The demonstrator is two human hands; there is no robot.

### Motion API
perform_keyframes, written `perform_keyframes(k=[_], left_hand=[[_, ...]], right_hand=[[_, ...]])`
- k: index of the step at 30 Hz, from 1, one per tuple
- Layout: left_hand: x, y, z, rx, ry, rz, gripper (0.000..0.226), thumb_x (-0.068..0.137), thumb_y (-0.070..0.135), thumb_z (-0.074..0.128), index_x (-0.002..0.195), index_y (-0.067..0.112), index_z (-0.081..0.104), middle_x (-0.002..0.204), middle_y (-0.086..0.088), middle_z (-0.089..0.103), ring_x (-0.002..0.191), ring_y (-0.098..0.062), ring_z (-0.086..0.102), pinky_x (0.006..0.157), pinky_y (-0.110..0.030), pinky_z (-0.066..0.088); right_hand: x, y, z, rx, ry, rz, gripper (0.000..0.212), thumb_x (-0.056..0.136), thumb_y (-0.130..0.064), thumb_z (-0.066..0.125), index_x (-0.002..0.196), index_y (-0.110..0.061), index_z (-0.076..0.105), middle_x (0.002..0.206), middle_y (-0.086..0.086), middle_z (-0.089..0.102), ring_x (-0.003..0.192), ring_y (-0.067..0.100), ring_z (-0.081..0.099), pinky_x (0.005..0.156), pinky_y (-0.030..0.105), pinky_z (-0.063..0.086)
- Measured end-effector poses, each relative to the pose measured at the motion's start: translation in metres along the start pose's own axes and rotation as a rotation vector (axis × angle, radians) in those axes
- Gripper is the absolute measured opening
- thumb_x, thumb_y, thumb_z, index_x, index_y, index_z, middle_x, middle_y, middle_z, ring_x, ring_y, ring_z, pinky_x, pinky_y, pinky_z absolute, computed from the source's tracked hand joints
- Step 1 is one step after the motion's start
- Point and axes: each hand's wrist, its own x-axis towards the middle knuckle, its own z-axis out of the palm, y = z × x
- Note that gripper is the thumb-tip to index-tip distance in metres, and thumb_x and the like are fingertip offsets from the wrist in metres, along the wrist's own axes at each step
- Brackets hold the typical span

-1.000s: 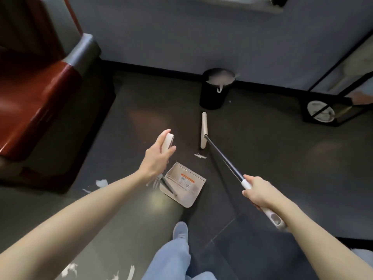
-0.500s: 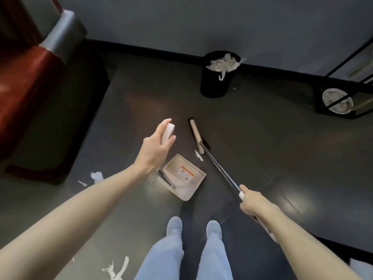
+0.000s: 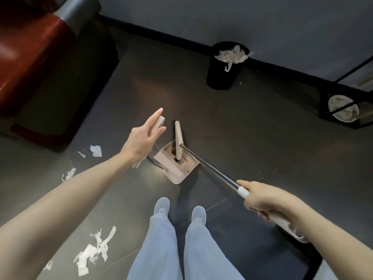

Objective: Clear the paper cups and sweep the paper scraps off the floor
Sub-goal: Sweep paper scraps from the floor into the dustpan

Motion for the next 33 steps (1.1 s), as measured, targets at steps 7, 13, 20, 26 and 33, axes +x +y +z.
perform_keyframes(k=[7,13,20,26,33], left_hand=[[-0.057,-0.003,0.017,-0.058,0.115,-0.086,0.046,0.099,0.048,0.041,0.144,0.051,0.03,0.129,-0.01,0.059,0.104,-0.03,0.062,0.093,-0.04,0.052],[-0.134,-0.025,0.025,-0.088,0.169,-0.125,0.045,0.1,0.047,0.041,0.143,0.051,0.03,0.133,-0.001,0.056,0.107,-0.011,0.05,0.09,-0.026,0.036],[-0.247,-0.057,0.023,-0.108,0.282,-0.139,0.045,0.099,0.043,0.044,0.143,0.045,0.036,0.126,-0.004,0.061,0.111,-0.023,0.056,0.09,-0.025,0.037],[-0.383,-0.104,0.023,-0.128,0.343,-0.147,0.048,0.099,0.038,0.047,0.145,0.042,0.034,0.128,-0.009,0.061,0.109,-0.026,0.059,0.09,-0.025,0.04],[-0.558,-0.151,0.029,-0.158,0.418,-0.256,0.053,0.097,0.038,0.053,0.146,0.043,0.033,0.125,0.003,0.059,0.089,-0.007,0.056,0.08,-0.02,0.044]], right_hand=[[-0.02,0.034,0.005,-0.168,0.075,-0.046,0.086,0.077,-0.005,0.035,0.152,-0.04,0.014,0.072,0.006,0.067,0.041,0.015,0.054,0.046,0.021,0.046],[-0.03,0.041,0.04,-0.363,0.089,-0.109,0.086,0.076,-0.005,0.038,0.153,-0.033,0.013,0.062,-0.001,0.059,0.047,0.016,0.058,0.054,0.022,0.05],[-0.062,0.053,0.118,-0.424,0.095,-0.145,0.08,0.081,-0.006,0.039,0.153,-0.031,0.015,0.069,0.0,0.06,0.043,0.012,0.054,0.053,0.021,0.049],[-0.092,0.063,0.233,-0.329,0.053,-0.226,0.071,0.087,-0.006,0.049,0.15,-0.028,0.026,0.063,0.005,0.056,0.044,0.015,0.049,0.044,0.025,0.045],[-0.153,0.065,0.362,-0.373,-0.03,-0.284,0.049,0.088,-0.005,0.05,0.135,-0.018,0.044,0.058,0.005,0.054,0.044,0.017,0.047,0.045,0.025,0.043]])
